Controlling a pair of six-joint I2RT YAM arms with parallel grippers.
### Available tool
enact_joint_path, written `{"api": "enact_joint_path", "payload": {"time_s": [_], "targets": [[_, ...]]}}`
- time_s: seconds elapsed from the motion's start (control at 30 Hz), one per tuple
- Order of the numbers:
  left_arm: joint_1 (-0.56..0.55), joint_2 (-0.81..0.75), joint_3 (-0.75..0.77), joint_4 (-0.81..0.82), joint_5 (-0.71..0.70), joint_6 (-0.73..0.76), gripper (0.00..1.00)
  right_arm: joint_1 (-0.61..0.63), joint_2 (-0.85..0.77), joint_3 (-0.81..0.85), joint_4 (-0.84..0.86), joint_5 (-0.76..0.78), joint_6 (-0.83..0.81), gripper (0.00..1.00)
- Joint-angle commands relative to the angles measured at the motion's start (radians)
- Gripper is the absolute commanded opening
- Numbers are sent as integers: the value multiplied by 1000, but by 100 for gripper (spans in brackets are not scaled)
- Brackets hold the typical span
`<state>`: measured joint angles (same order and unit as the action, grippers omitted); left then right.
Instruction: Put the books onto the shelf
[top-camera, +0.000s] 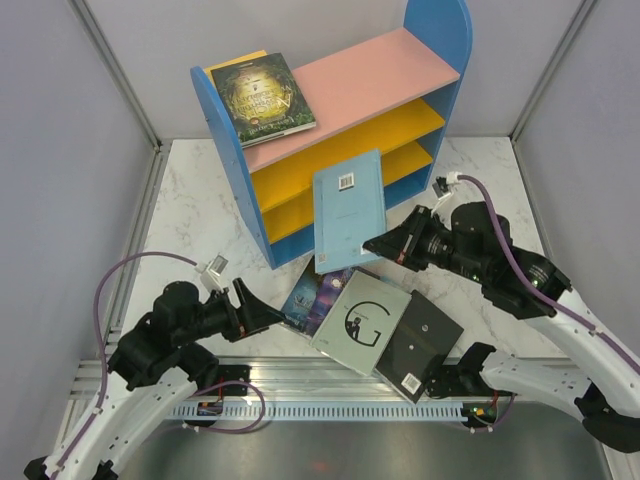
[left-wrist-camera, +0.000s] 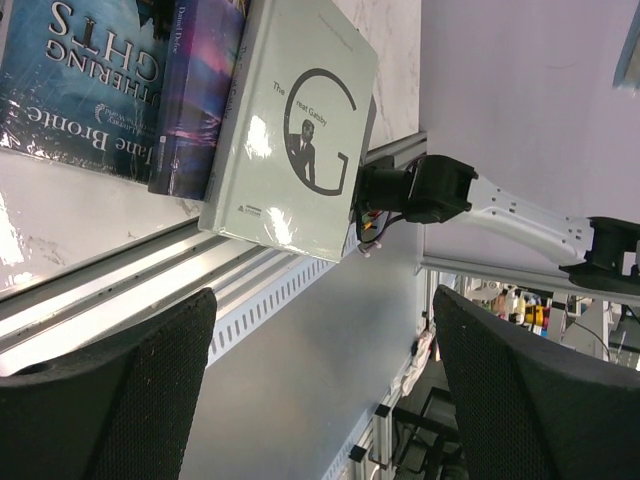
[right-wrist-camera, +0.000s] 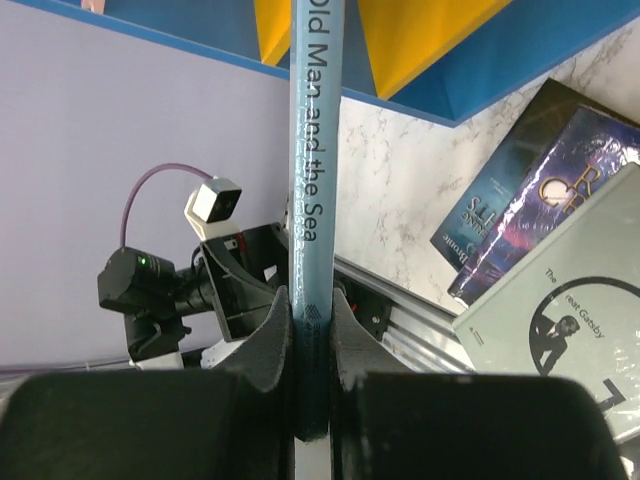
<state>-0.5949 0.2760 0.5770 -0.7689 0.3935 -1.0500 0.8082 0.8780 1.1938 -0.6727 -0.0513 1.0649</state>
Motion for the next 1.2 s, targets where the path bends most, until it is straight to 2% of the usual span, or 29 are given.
{"api": "enact_joint_path", "payload": {"time_s": [0.0, 0.43, 0.67, 0.9, 1.0, 1.03, 1.13, 1.17], "targets": [[4, -31, 29, -35, -24, 5, 91, -20, 82, 108, 47, 4, -54, 0], [3, -55, 86, -92, -65, 5, 91, -142, 328, 122, 384, -283, 12, 0], [3, -69, 113, -139, -84, 11, 91, -144, 577, 240, 470, -401, 18, 0], [3, -95, 133, -196, -116, 13, 92, -144, 708, 325, 490, -415, 10, 0], [3, -107, 133, -204, -122, 13, 93, -144, 737, 323, 490, -410, 7, 21], [3, -104, 132, -205, -123, 13, 93, -145, 739, 320, 490, -409, 7, 36], [3, -100, 132, -205, -124, 13, 93, -147, 743, 299, 490, -397, 1, 59], [3, -100, 129, -207, -125, 13, 93, -149, 743, 282, 490, -397, 1, 61]]}}
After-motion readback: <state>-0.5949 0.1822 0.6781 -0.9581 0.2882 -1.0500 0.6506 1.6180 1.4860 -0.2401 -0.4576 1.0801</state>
